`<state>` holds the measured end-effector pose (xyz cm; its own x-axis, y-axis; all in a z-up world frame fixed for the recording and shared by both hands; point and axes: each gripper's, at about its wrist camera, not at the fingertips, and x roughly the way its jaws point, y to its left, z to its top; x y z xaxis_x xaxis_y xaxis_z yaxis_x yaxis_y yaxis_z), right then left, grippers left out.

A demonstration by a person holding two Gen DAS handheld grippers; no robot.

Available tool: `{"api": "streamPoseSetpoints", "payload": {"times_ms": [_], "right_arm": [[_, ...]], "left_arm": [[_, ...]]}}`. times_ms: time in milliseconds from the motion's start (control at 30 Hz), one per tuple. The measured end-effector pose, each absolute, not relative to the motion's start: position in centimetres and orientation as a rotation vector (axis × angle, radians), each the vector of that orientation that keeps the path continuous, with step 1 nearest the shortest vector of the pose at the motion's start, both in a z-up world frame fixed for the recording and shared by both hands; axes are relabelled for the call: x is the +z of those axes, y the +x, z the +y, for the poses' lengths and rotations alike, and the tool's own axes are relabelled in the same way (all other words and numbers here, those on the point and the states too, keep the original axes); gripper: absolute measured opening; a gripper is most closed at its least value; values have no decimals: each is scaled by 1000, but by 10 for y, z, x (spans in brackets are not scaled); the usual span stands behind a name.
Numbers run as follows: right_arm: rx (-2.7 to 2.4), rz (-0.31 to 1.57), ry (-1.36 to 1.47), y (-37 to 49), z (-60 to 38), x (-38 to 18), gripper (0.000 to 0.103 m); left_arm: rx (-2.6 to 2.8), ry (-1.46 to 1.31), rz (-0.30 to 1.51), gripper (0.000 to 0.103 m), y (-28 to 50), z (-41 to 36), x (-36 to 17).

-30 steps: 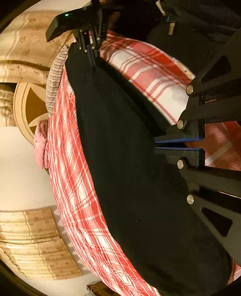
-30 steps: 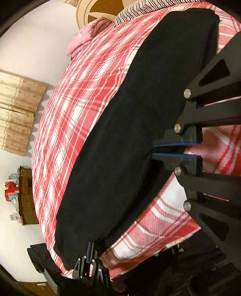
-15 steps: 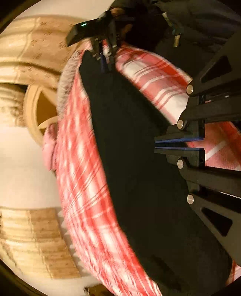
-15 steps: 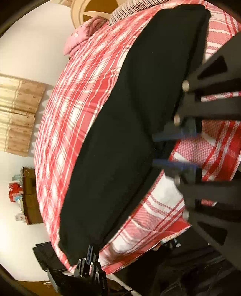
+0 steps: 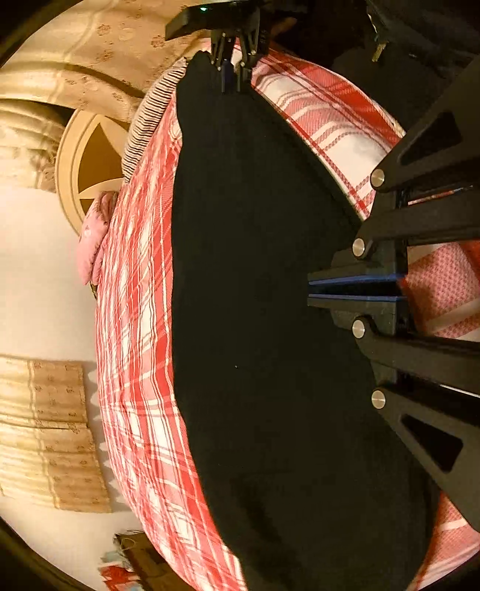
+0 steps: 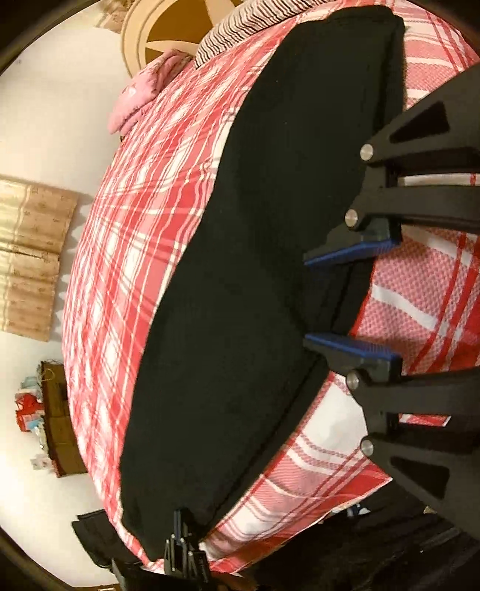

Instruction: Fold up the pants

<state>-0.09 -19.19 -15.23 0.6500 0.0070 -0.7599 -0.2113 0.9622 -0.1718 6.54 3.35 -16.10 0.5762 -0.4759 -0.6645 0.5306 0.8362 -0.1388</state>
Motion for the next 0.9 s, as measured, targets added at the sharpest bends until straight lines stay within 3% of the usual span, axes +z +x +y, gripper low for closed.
{"api": "streamPoseSetpoints", "payload": {"times_ms": [233,300,367,400,467,900], "right_arm": [[150,842,-236,-6,-186,-138,41],[185,824,-232,-3,-176,-129,43],[226,819,-225,7,-164,-122,45],[244,816,-222,13,-159,-119,46],[299,810,-222,31,-141,-111,47],[565,980,112,209,-30,-109,47]], "left_arm": [[-486,112,629,8,59,73,-127],[-446,97,663,20,69,87,-135],[-451,87,710,45,74,92,-151],[-468,85,736,48,74,91,-159],[-485,129,692,64,63,84,-166],[-511,185,671,67,57,79,-174]]}}
